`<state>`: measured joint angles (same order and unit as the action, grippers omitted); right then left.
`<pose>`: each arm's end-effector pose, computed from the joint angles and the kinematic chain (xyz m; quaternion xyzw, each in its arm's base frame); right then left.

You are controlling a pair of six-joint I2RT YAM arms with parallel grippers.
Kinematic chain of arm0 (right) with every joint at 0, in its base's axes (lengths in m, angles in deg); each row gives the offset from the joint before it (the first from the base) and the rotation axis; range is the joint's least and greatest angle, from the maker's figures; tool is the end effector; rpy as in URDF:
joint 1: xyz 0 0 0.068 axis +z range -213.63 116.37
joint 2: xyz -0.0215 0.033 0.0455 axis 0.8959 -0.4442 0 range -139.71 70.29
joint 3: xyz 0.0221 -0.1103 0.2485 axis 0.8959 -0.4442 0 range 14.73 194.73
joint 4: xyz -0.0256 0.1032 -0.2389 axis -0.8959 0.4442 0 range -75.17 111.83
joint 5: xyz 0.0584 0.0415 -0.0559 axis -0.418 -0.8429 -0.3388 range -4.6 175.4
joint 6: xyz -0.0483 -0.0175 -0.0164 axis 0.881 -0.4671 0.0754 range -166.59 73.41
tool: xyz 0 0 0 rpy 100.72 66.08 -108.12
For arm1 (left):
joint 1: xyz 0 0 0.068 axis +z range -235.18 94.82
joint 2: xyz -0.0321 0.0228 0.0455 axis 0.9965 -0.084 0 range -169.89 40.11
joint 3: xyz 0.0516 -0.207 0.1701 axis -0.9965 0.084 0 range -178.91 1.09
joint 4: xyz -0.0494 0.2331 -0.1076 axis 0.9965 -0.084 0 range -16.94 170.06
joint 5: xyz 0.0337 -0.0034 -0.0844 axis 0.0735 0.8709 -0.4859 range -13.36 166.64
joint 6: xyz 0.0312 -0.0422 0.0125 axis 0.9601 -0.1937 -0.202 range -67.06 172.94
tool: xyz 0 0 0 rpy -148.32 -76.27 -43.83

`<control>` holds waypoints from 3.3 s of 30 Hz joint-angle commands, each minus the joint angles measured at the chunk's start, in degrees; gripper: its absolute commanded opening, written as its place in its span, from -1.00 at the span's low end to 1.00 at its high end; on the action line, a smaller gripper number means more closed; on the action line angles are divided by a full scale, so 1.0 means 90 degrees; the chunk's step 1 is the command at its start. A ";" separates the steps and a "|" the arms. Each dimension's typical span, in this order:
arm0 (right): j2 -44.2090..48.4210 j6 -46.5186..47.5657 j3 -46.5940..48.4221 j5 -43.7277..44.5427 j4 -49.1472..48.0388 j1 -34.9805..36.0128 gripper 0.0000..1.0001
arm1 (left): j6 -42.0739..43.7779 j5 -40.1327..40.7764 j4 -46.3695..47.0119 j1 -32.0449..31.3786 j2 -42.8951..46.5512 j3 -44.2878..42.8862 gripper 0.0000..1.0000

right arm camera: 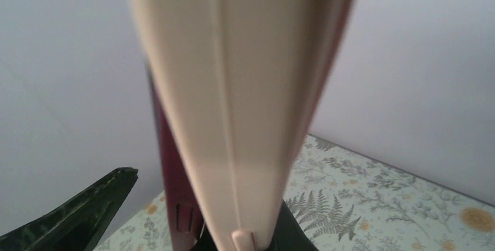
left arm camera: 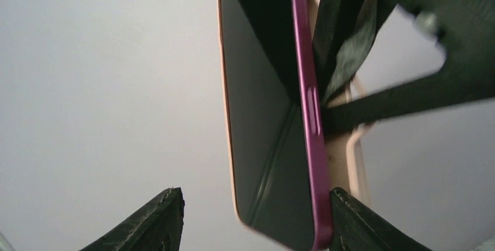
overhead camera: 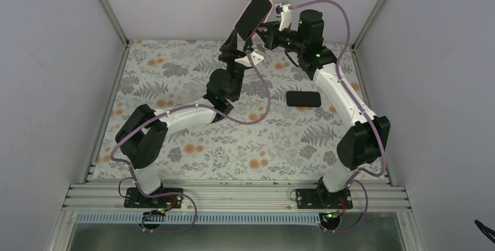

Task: Take the phone out of the phone case
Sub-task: Remove the phone case from the phone.

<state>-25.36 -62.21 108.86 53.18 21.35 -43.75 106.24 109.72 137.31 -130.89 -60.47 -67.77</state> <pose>0.3656 0.1524 0.4151 -0.2087 0.7181 0.3916 0.5361 0.2948 -0.2743 0.3401 0.2324 0.5151 0.2052 0.7991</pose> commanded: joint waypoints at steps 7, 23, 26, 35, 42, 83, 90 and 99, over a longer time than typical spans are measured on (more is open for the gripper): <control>-0.0278 -0.0120 -0.0196 -0.0515 0.0400 -0.0027 -0.94 | 0.1263 0.0283 0.2675 -0.0323 -0.0473 -0.0262 0.15; -0.0144 -0.0134 -0.0218 -0.0098 0.0500 -0.0199 -0.95 | -0.0353 0.0047 0.0517 -0.0309 0.0538 0.0307 0.20; -0.0211 -0.0064 0.0020 0.0114 0.0639 -0.0284 -0.95 | -0.1226 -0.0394 -0.0928 -0.0355 0.0922 0.0332 0.51; -0.0007 -0.0029 0.0154 0.0117 0.0692 -0.0334 -0.95 | -0.2084 -0.1788 -0.2561 -0.0117 0.0954 0.0292 0.93; 0.0230 -0.0057 0.0020 0.0065 0.0637 -0.0334 -0.95 | -0.2403 -0.1943 -0.2832 0.0117 0.0784 0.0048 0.94; 0.0311 -0.0154 -0.0222 -0.0167 0.0438 -0.0323 -0.95 | -0.2353 -0.1353 -0.2371 0.0421 0.0302 -0.0288 0.90; 0.0297 -0.0177 -0.0273 -0.0214 0.0389 -0.0305 -0.95 | -0.2278 -0.1236 -0.2338 0.0412 0.0201 -0.0431 0.88; 0.0248 -0.0169 -0.0273 -0.0214 0.0381 -0.0261 -0.95 | -0.2006 -0.0842 -0.2028 0.0346 0.0034 -0.0542 0.86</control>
<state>-25.23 -63.37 106.67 53.48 27.69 -46.52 86.61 98.22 114.80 -127.83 -59.09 -70.65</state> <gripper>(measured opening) 0.066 0.937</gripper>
